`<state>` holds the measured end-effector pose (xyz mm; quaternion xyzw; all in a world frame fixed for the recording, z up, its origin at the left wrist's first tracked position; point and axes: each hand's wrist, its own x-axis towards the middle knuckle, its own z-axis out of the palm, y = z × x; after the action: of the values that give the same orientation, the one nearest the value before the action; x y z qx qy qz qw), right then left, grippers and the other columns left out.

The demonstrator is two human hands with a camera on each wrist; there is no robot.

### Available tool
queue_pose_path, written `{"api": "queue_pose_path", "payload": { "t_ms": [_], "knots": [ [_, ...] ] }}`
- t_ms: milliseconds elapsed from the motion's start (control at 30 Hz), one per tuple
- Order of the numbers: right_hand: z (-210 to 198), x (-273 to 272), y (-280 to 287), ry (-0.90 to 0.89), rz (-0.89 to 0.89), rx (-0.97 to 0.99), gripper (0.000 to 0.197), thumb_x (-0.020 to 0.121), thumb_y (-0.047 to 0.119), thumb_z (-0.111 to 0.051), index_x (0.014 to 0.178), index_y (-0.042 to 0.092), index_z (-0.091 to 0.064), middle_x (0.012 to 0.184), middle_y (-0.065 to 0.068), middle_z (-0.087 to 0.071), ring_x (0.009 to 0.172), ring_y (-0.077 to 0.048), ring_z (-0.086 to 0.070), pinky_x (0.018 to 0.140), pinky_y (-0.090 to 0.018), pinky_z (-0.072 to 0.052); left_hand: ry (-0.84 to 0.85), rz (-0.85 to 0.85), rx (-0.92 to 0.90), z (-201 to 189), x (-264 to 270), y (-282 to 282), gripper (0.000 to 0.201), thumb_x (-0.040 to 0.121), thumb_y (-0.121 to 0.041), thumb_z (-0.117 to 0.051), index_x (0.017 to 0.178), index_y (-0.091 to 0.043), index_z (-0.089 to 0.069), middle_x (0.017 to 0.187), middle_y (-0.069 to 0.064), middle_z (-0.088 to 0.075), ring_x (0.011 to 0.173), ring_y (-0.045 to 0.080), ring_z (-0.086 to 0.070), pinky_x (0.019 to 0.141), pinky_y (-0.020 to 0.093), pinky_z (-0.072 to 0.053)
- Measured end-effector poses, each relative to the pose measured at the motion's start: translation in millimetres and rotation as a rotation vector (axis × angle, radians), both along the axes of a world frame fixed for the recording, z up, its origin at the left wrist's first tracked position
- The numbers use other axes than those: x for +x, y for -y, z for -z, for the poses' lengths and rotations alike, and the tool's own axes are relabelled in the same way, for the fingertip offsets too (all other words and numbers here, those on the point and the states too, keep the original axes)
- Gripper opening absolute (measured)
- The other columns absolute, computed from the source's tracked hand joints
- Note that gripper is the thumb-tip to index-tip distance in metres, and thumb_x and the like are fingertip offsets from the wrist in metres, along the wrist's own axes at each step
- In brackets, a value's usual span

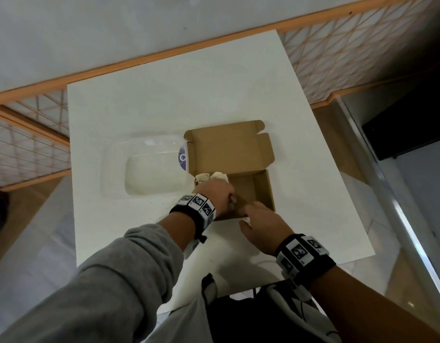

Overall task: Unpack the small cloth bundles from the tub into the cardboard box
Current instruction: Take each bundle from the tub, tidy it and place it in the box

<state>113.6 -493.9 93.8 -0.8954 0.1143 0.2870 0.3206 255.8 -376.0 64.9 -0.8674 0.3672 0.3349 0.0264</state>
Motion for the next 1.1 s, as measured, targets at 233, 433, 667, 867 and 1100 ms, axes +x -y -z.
{"api": "queue_pose_path", "payload": {
  "t_ms": [233,433,667,867,1100],
  "knots": [
    [5,13,-3,0.044,-0.108,-0.080,0.020,0.100,0.033,-0.052,0.107,0.020,-0.065,0.106,-0.002,-0.063,0.094,-0.026,-0.063,0.083,-0.040,-0.054,-0.007,-0.081,-0.033,-1,23,-8,0.024,0.087,-0.031,-0.069,0.111,-0.029,-0.063,0.110,-0.003,-0.066,0.095,0.023,-0.067,0.077,0.035,-0.055],
    [11,32,-15,0.179,-0.175,-0.029,0.024,0.095,0.026,-0.053,0.111,0.024,-0.071,0.110,-0.005,-0.072,0.092,-0.028,-0.068,0.078,-0.038,-0.057,-0.066,-0.099,-0.136,-3,15,-9,0.022,0.098,-0.044,-0.057,0.109,-0.029,-0.069,0.115,0.003,-0.065,0.101,0.025,-0.066,0.094,0.040,-0.052],
    [21,35,-18,0.072,-0.211,-0.031,0.025,0.104,0.027,-0.047,0.087,0.019,-0.064,0.082,-0.002,-0.063,0.072,-0.023,-0.059,0.067,-0.033,-0.049,-0.234,-0.169,-0.101,2,10,-14,0.028,0.102,-0.043,-0.059,0.108,-0.023,-0.078,0.110,0.002,-0.070,0.105,0.022,-0.065,0.091,0.029,-0.043],
    [29,37,-22,0.145,-0.152,0.014,0.019,0.100,0.027,-0.052,0.109,0.021,-0.067,0.110,-0.004,-0.069,0.089,-0.024,-0.066,0.077,-0.039,-0.058,-0.134,-0.270,-0.190,-9,9,-15,0.018,0.098,-0.033,-0.058,0.093,-0.017,-0.064,0.107,0.001,-0.059,0.096,0.024,-0.061,0.080,0.032,-0.041],
    [36,37,-22,0.159,-0.120,0.015,0.035,0.102,0.031,-0.051,0.137,0.028,-0.053,0.131,-0.002,-0.057,0.093,-0.022,-0.063,0.075,-0.032,-0.053,0.007,-0.379,-0.178,-37,7,-42,0.033,0.093,-0.040,-0.065,0.119,-0.021,-0.058,0.116,0.001,-0.058,0.099,0.025,-0.062,0.087,0.041,-0.054]
  ]
}}
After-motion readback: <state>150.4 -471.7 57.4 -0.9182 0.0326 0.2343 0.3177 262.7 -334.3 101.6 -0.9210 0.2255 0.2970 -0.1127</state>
